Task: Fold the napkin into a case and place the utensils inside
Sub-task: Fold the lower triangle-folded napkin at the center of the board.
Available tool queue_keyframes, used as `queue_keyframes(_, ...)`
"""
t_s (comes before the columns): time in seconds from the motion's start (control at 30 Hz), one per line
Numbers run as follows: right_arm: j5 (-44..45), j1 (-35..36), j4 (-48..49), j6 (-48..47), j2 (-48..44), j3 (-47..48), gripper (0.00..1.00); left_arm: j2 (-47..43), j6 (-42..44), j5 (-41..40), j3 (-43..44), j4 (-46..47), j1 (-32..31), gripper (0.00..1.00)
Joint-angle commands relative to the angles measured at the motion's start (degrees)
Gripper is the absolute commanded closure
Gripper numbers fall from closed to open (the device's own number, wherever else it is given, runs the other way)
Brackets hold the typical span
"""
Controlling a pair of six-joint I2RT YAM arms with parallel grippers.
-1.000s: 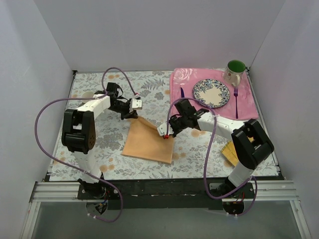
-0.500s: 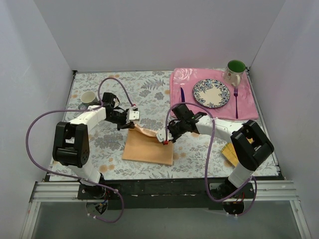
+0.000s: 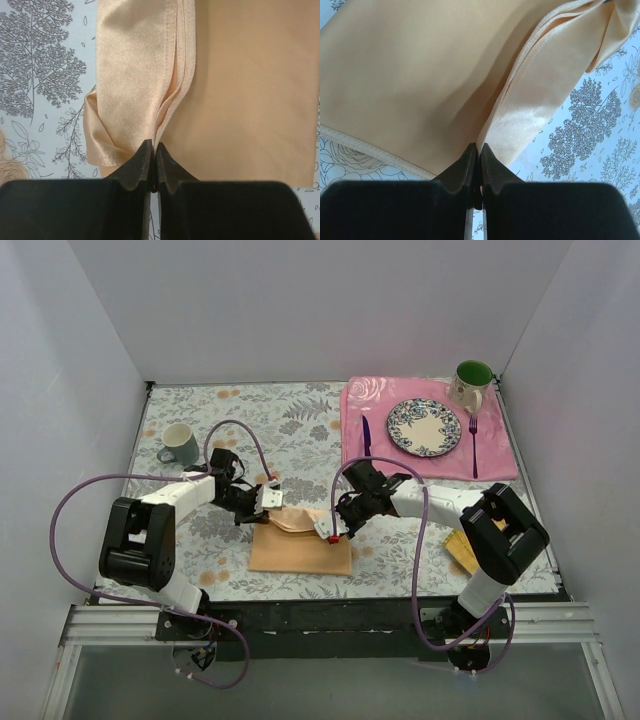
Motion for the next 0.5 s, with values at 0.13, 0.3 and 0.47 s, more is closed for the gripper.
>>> queue_keyframes(0.13,0.15,0.75,-0.59,-1.00,1.88,-0.38,0.99,-0.82,-0.68,-0.99,-1.16,1.95,-0.45,1.00)
queue_keyframes(0.3,0.94,0.84,0.02,-1.70,1.88,-1.44,0.99,-4.23,-0.86,4.54,3.40,-5.23,-0.45,0.67)
queue_keyframes(0.47,1.12,1.01,0.46,-3.45,1.00,-2.75,0.99,-3.56,-18.68,14.63,12.00,-10.24,3.85,0.66)
